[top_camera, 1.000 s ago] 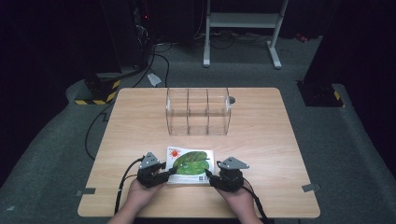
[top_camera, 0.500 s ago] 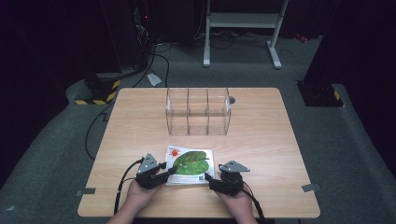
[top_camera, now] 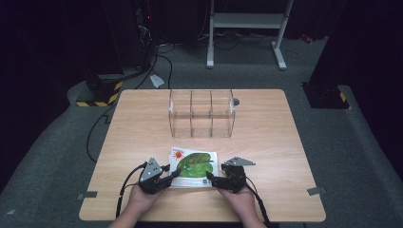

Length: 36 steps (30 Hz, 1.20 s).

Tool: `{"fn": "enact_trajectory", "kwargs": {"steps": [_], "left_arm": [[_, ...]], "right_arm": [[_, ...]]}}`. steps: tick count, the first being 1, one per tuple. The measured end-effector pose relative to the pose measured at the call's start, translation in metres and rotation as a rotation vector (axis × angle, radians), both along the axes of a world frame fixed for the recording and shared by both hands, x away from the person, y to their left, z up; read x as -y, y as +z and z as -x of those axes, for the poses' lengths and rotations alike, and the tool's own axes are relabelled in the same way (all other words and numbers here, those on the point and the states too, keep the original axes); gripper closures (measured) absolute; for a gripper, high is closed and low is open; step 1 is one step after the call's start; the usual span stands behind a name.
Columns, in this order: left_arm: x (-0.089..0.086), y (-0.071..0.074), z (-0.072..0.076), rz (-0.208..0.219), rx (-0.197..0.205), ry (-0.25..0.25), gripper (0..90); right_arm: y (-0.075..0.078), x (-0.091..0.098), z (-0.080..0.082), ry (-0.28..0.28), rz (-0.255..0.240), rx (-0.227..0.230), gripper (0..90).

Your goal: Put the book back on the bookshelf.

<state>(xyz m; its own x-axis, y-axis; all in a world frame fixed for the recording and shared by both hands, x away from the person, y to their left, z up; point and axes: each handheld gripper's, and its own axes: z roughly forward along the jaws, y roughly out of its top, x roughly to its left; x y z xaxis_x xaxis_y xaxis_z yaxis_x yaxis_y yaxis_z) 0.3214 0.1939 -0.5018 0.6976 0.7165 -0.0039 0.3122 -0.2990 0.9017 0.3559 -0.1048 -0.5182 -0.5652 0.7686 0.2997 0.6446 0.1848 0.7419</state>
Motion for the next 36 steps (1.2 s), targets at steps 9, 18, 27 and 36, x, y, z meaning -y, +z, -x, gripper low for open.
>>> {"fn": "enact_trajectory", "kwargs": {"steps": [9,18,27,36], "left_arm": [[0.003,0.001,0.002,-0.008,0.033,-0.016,65.8],[0.004,0.003,0.007,-0.016,0.091,-0.04,65.9],[0.004,0.003,0.009,-0.016,0.117,-0.053,66.0],[0.003,-0.001,0.003,-0.001,0.047,-0.016,66.3]], "right_arm": [[-0.005,-0.005,-0.01,0.016,-0.026,-0.074,19.4],[-0.006,-0.002,-0.012,0.015,-0.054,-0.089,17.9],[-0.007,0.001,-0.013,0.027,-0.091,-0.104,20.3],[0.0,0.002,-0.007,-0.004,-0.046,-0.046,30.8]]}}
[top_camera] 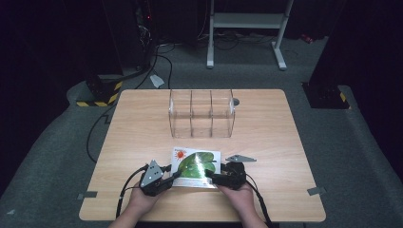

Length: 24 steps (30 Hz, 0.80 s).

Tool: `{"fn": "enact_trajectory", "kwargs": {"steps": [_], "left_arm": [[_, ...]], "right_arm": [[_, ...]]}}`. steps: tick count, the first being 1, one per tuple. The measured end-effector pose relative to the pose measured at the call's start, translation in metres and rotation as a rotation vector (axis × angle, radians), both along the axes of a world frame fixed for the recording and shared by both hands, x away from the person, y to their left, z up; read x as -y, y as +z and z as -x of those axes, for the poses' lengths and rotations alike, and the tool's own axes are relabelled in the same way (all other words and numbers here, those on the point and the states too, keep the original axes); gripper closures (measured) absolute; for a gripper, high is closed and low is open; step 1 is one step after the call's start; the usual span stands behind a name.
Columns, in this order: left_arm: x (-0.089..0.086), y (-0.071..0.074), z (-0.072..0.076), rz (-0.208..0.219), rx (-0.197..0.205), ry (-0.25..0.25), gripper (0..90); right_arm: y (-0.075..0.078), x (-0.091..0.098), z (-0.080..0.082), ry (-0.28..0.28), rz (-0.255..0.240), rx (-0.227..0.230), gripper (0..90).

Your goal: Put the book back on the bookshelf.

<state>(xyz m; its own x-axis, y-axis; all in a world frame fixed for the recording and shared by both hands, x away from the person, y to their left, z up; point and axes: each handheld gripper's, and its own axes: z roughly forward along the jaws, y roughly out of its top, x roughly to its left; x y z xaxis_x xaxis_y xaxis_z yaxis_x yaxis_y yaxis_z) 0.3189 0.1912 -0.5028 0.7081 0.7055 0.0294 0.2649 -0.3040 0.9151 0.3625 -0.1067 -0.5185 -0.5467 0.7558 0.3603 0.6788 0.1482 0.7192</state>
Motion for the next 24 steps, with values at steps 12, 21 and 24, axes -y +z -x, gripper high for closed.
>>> {"fn": "enact_trajectory", "kwargs": {"steps": [12,21,24], "left_arm": [[-0.005,-0.004,-0.008,0.049,-0.087,0.053,66.2],[-0.007,-0.002,-0.007,0.053,-0.067,0.071,66.3],[-0.007,-0.001,-0.006,0.052,-0.059,0.074,66.5]], "right_arm": [[0.007,-0.004,0.01,-0.018,0.061,0.09,37.8],[0.013,-0.002,0.015,-0.03,0.056,0.139,43.7],[0.015,-0.001,0.017,-0.036,0.061,0.162,45.9]]}}
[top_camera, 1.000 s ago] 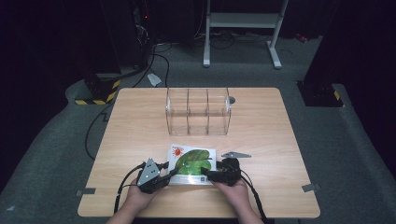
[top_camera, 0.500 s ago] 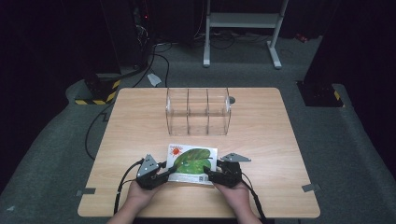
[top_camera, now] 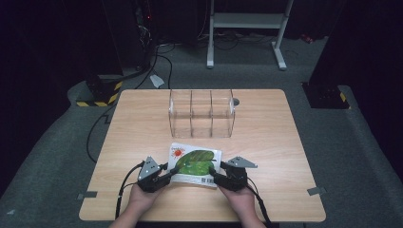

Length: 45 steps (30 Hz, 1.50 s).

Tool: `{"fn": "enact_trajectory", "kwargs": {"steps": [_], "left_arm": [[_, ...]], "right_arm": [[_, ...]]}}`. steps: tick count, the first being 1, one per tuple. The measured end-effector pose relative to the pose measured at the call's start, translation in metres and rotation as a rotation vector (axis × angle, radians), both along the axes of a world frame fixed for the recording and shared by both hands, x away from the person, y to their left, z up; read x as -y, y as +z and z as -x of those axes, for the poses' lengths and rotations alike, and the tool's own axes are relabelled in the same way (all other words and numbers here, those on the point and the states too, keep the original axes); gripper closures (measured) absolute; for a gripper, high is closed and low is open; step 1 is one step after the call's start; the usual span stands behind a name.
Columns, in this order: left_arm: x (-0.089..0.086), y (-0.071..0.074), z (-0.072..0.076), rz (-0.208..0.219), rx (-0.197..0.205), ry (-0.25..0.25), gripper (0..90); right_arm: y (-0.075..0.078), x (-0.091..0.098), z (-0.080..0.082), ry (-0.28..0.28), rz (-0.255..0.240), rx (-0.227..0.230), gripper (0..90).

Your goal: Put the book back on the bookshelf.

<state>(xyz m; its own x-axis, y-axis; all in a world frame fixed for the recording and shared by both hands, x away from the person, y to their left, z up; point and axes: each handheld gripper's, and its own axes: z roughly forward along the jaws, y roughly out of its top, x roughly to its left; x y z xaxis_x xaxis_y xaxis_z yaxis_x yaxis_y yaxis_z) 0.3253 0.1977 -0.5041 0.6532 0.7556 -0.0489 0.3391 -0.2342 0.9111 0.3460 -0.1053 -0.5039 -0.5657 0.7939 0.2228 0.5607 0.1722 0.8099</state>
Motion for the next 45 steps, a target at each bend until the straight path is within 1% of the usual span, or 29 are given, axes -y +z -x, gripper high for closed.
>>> {"fn": "enact_trajectory", "kwargs": {"steps": [1,2,7,8,11,14,16,18,20,21,25,28,30,33,37,40,41,45], "left_arm": [[0.0,0.0,0.0,0.001,-0.003,0.0,66.5],[0.0,0.0,0.0,-0.008,-0.001,0.0,66.5],[0.001,-0.002,-0.001,-0.011,-0.001,0.002,66.6],[0.001,-0.002,-0.001,-0.016,-0.001,0.001,66.7],[0.002,-0.003,-0.001,-0.019,-0.012,-0.002,66.8],[0.002,-0.004,-0.001,-0.022,-0.016,-0.003,67.0],[0.003,-0.004,-0.002,-0.035,-0.015,-0.007,67.3],[0.004,-0.005,-0.002,-0.038,-0.017,-0.001,67.6],[0.005,-0.005,-0.002,-0.059,-0.008,-0.001,68.3],[0.006,-0.005,-0.002,-0.067,-0.003,-0.002,68.3],[0.007,-0.005,-0.002,-0.066,-0.003,0.0,68.3],[0.009,-0.005,-0.002,-0.08,0.009,0.001,68.2],[0.01,-0.006,-0.003,-0.098,0.021,0.0,67.9],[0.012,-0.006,-0.004,-0.104,0.029,0.0,67.5],[0.013,-0.007,-0.004,-0.115,0.023,0.0,66.1],[0.013,-0.008,-0.004,-0.117,0.017,-0.006,65.4],[0.012,-0.008,-0.004,-0.124,0.02,-0.007,65.2],[0.012,-0.008,-0.003,-0.124,0.011,-0.013,64.0]], "right_arm": [[0.0,0.0,0.0,0.001,0.0,0.007,46.2],[0.001,0.001,0.0,-0.001,-0.002,0.01,46.5],[0.004,0.002,0.003,-0.011,-0.01,0.029,48.3],[0.004,0.002,0.003,-0.012,-0.009,0.041,48.7],[0.006,0.003,0.005,-0.018,-0.01,0.058,50.2],[0.008,0.004,0.006,-0.019,-0.014,0.064,51.2],[0.009,0.006,0.008,-0.019,-0.012,0.075,51.7],[0.011,0.007,0.009,-0.021,-0.016,0.085,52.3],[0.013,0.008,0.011,-0.022,-0.019,0.1,52.7],[0.014,0.008,0.012,-0.023,-0.017,0.103,52.7],[0.014,0.009,0.012,-0.021,-0.012,0.108,53.2],[0.015,0.009,0.013,-0.025,-0.014,0.115,53.2],[0.015,0.01,0.013,-0.027,-0.012,0.123,53.1],[0.015,0.011,0.011,-0.028,-0.007,0.132,53.1],[0.014,0.013,0.01,-0.028,-0.017,0.13,53.2],[0.014,0.013,0.012,-0.022,-0.009,0.14,53.2],[0.015,0.013,0.013,-0.021,-0.01,0.141,53.2],[0.015,0.014,0.015,-0.01,-0.008,0.147,52.8]]}}
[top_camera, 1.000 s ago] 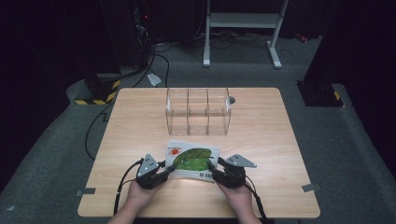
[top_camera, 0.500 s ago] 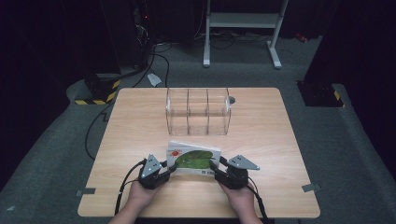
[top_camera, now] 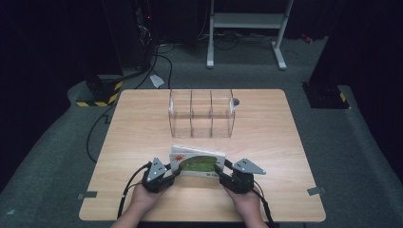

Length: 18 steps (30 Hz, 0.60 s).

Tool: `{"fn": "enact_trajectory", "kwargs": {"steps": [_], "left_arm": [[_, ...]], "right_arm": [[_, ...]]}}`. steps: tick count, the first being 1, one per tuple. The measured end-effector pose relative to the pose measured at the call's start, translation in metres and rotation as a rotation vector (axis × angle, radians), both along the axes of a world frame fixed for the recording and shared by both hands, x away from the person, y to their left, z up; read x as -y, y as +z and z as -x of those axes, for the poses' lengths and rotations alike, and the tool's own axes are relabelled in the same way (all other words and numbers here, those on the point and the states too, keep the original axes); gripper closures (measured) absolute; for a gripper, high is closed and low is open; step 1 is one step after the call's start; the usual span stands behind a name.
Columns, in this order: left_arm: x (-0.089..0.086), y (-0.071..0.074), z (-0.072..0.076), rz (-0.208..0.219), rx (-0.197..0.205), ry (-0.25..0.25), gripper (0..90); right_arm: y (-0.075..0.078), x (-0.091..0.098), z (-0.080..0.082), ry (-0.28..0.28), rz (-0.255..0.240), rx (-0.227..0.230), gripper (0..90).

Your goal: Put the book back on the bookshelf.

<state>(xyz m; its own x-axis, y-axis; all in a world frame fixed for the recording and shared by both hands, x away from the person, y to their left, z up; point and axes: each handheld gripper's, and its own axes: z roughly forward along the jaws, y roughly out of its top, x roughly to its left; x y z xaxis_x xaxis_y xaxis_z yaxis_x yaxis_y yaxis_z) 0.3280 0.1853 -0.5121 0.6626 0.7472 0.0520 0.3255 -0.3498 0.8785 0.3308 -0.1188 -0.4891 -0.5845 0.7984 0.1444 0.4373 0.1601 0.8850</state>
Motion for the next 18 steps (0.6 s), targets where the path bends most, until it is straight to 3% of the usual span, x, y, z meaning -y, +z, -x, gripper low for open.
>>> {"fn": "enact_trajectory", "kwargs": {"steps": [11,18], "left_arm": [[-0.002,-0.001,0.004,-0.034,-0.004,-0.019,62.6],[-0.005,0.0,0.007,-0.012,-0.009,-0.025,61.7]], "right_arm": [[0.0,0.0,0.007,0.028,0.005,0.007,51.5],[-0.003,0.0,0.012,0.055,0.025,0.015,49.0]]}}
